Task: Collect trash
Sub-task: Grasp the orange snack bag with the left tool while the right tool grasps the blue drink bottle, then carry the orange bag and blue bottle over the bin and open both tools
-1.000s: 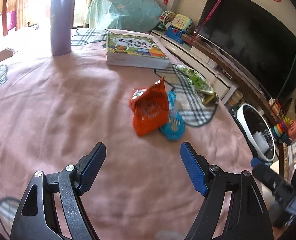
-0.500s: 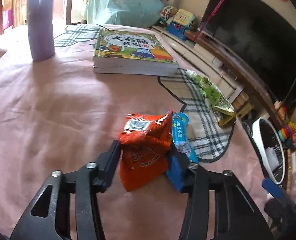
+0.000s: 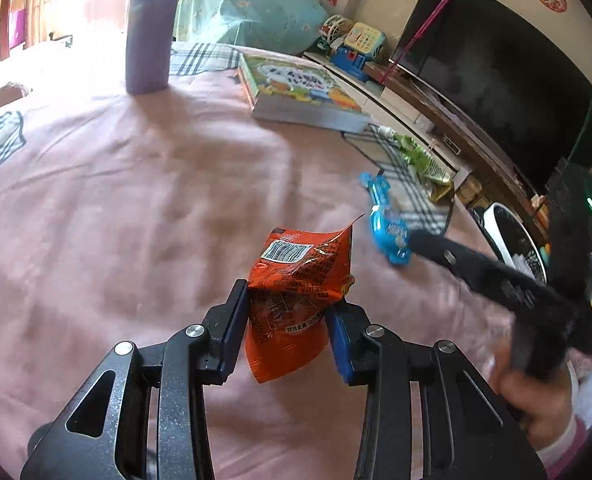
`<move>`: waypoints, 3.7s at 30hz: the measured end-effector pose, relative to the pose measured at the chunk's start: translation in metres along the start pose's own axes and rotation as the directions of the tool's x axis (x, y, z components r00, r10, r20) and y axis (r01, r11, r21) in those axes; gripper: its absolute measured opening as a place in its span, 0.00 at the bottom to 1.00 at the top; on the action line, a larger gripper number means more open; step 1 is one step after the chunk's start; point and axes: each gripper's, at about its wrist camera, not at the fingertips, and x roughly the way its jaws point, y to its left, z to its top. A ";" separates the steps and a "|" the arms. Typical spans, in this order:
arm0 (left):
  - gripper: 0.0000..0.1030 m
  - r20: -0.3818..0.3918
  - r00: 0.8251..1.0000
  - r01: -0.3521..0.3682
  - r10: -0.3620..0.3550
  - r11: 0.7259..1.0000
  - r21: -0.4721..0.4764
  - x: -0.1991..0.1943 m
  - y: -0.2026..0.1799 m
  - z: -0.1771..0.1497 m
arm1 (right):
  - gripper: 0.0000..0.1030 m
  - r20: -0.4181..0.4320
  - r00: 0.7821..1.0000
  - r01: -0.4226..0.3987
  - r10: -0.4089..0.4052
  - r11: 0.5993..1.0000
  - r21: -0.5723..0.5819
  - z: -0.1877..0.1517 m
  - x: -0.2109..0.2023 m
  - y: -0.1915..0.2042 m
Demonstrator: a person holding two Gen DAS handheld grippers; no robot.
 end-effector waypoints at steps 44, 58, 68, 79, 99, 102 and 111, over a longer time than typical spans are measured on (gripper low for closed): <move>0.37 -0.015 0.991 0.135 -0.134 0.979 0.150 -0.006 -0.147 -0.037 | 0.40 0.194 0.980 0.033 -0.052 0.994 0.102 -0.058 -0.144 -0.074; 0.37 -0.025 0.983 0.183 -0.183 0.944 0.276 -0.001 -0.231 -0.025 | 0.40 0.284 0.950 0.072 -0.130 0.976 0.207 -0.064 -0.199 -0.135; 0.37 -0.020 0.982 0.183 -0.188 0.920 0.346 0.009 -0.278 -0.007 | 0.40 0.301 0.938 0.099 -0.174 0.963 0.251 -0.058 -0.211 -0.169; 0.37 -0.030 0.983 0.180 -0.182 0.909 0.375 0.029 -0.308 0.002 | 0.39 0.303 0.933 0.114 -0.193 0.959 0.260 -0.048 -0.216 -0.190; 0.37 -0.054 0.986 0.166 -0.157 0.907 0.387 0.057 -0.325 0.011 | 0.13 0.256 0.947 0.130 -0.193 0.961 0.246 -0.031 -0.194 -0.209; 0.37 -0.057 0.986 0.166 -0.156 0.905 0.391 0.061 -0.328 0.013 | 0.13 0.257 0.945 0.136 -0.200 0.959 0.247 -0.030 -0.195 -0.211; 0.37 -0.073 0.986 0.166 -0.149 0.898 0.408 0.072 -0.338 0.012 | 0.13 0.258 0.943 0.141 -0.209 0.956 0.259 -0.026 -0.196 -0.220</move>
